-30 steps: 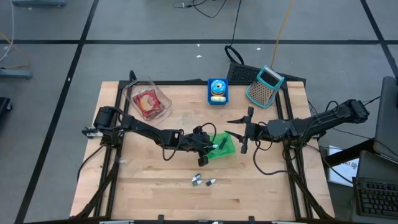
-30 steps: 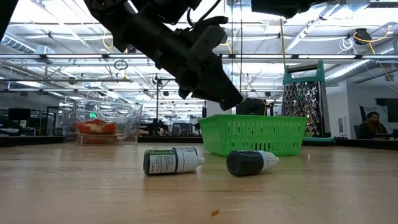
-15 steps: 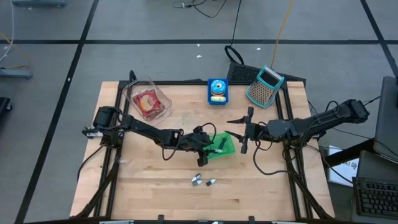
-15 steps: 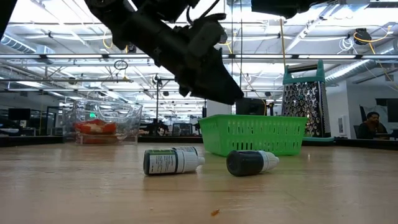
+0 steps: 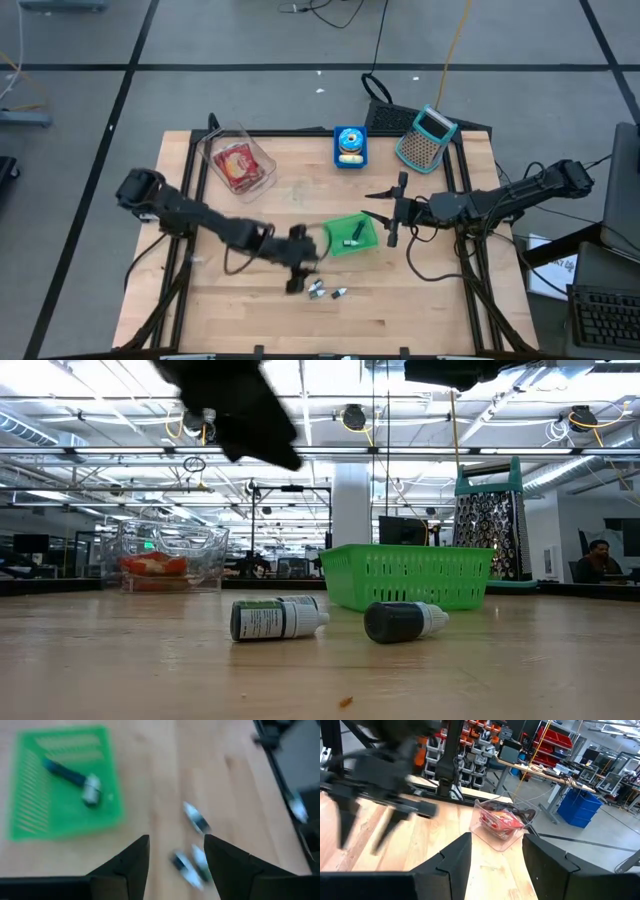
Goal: Pick & Place Food Item
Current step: Put the violet food coloring bottle into the green bin
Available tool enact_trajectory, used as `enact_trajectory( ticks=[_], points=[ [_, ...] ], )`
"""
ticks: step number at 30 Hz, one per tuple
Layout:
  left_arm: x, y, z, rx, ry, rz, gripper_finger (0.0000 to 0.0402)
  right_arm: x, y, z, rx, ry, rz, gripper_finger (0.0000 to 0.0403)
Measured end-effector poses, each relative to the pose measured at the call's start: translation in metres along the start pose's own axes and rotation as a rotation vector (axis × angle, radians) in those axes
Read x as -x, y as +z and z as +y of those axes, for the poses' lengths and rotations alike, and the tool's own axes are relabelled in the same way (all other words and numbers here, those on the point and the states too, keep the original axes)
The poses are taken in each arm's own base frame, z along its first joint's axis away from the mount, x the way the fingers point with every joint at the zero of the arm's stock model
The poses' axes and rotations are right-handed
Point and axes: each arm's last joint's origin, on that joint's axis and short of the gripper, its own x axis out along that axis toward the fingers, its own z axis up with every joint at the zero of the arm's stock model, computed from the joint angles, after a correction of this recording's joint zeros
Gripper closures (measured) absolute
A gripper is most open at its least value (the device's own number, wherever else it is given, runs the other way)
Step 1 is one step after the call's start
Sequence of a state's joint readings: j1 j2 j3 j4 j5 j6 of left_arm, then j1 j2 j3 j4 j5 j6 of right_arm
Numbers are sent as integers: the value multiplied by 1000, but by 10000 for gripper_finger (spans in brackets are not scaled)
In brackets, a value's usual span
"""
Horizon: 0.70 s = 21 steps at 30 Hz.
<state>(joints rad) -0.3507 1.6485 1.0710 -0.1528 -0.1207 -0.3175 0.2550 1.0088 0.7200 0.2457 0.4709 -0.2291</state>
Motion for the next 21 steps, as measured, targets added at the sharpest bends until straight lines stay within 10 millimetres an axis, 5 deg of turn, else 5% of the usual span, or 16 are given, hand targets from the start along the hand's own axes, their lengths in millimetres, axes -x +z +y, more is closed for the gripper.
enact_trajectory(
  ticks=[9,21],
  points=[
    [-25,-38,-39,-5,-15,131,228,0,1,0,1,-3,-13,238],
    [-53,-46,-15,-171,76,171,255,0,4,-1,31,-10,-36,238]
  ],
)
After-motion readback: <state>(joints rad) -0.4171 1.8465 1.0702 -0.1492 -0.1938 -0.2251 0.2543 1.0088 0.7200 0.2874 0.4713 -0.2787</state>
